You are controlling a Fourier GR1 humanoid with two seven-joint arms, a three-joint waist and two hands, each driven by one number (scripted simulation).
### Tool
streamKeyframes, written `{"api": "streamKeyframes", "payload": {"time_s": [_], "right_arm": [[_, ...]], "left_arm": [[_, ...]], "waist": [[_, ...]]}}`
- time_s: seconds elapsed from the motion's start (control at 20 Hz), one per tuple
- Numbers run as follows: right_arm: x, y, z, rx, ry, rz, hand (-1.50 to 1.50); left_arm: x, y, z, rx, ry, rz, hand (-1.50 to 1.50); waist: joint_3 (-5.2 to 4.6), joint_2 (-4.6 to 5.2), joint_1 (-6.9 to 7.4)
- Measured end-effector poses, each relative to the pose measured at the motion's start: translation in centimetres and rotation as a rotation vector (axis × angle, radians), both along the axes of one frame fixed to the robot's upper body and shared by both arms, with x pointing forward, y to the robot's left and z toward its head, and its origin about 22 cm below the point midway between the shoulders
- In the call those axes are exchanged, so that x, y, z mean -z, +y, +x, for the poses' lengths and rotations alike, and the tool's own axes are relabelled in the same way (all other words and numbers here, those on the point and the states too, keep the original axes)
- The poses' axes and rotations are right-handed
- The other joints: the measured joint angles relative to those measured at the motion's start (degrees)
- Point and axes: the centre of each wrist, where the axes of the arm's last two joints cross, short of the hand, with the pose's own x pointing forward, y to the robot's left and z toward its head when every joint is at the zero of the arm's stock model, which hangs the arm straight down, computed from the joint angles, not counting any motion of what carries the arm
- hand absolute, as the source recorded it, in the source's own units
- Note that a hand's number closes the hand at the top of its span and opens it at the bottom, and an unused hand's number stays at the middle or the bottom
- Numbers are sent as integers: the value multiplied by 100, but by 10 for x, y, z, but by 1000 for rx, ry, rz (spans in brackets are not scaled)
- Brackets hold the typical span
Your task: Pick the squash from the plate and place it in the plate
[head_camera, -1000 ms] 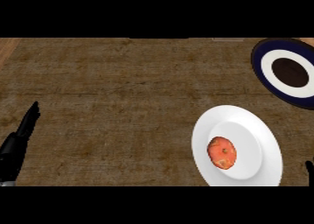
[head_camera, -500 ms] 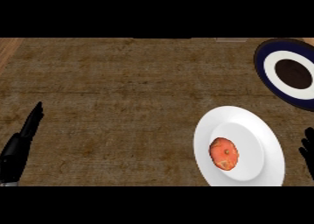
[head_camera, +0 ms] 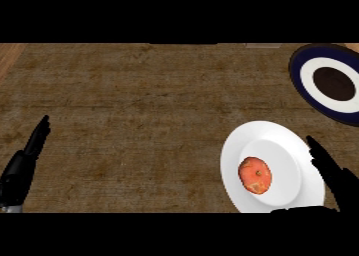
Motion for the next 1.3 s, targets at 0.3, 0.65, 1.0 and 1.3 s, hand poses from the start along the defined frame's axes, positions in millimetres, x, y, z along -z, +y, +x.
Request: {"api": "streamKeyframes", "payload": {"time_s": [0.3,0.65,1.0,1.3], "right_arm": [[19,0,13,-64,53,-4,-150],[34,5,23,-132,84,20,-150],[52,13,29,-160,125,11,-150],[68,20,37,-161,130,20,-150]], "left_arm": [[-5,6,-4,-5,-1,5,0],[-5,7,3,-8,1,8,0],[0,7,-5,-13,5,9,0],[-3,7,-5,-12,5,7,0]], "waist": [[1,-8,-26],[2,-10,-46],[1,-11,-44],[-11,-21,-50]]}}
